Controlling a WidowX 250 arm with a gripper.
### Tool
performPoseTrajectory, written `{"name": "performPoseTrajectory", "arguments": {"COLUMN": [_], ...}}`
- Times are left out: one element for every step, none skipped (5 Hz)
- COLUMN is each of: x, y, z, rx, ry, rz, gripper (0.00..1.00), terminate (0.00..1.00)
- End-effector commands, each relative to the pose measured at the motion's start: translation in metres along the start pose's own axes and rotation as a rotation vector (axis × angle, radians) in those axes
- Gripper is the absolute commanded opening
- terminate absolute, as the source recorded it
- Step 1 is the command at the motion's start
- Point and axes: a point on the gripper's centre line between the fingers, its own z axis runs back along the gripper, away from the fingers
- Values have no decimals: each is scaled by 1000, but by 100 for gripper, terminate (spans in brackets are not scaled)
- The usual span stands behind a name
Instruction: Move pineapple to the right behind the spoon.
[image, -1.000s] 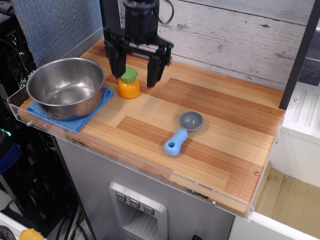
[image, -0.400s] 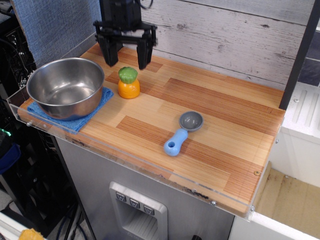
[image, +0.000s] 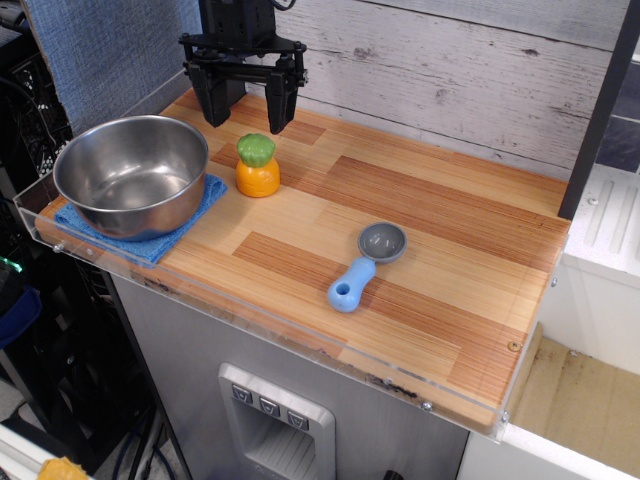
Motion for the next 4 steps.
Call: {"name": "performPoseTrajectory", "arguments": {"x": [8,12,15,15], "y": [1,2,3,2], "z": [3,-2,-6,-9], "rx": [19,28,34,40], "ry": [-45,-42,-31,-22], "rz": [-9,-9,-10,-10], "gripper": [100,100,100,100], "terminate": [0,0,0,0]}}
